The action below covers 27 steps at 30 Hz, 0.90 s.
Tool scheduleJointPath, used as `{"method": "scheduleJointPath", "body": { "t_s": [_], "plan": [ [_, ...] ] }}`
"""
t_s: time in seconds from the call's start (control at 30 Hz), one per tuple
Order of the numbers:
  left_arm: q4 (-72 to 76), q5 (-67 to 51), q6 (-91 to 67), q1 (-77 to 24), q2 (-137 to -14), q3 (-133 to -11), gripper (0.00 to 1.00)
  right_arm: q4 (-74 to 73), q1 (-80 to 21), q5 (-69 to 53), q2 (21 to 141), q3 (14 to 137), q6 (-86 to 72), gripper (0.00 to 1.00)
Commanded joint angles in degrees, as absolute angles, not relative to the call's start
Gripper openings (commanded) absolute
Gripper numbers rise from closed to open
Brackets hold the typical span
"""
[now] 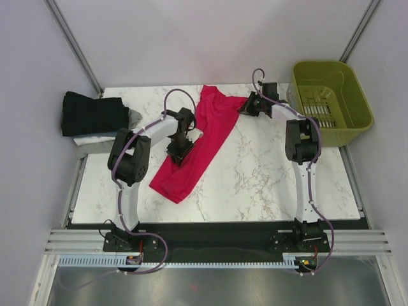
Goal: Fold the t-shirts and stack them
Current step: Fold the tshirt
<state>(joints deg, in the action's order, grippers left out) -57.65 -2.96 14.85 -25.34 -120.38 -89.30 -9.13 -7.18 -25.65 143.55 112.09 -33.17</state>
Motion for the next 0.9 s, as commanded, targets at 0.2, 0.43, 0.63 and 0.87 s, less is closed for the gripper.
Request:
{"method": "scheduleJointPath", "body": {
  "t_s": [0.2,0.43,0.63,0.87],
  "plan": [
    [-59.8,-7.2,11.3,-29.0,-117.8,-85.3,0.35,-10.5,-7.4,-22.1,151.4,122.7,-33.4,0.09],
    [-59.8,-7.2,11.1,-34.7,-117.0,-84.2,0.35,-9.6,-8.1,-21.4,157.0,131.6,-35.2,0.11],
    [-59.4,-6.9,10.6,-39.6,-117.7,-85.4,0.35,-6.6,-9.3,-20.5,160.5,136.4,-37.5,0.12],
    [-59.6,-3.5,10.3,-41.9,-118.0,-88.4,0.34,-5.1,-9.9,-22.8,160.9,136.8,-38.4,0.37]
  ]
}}
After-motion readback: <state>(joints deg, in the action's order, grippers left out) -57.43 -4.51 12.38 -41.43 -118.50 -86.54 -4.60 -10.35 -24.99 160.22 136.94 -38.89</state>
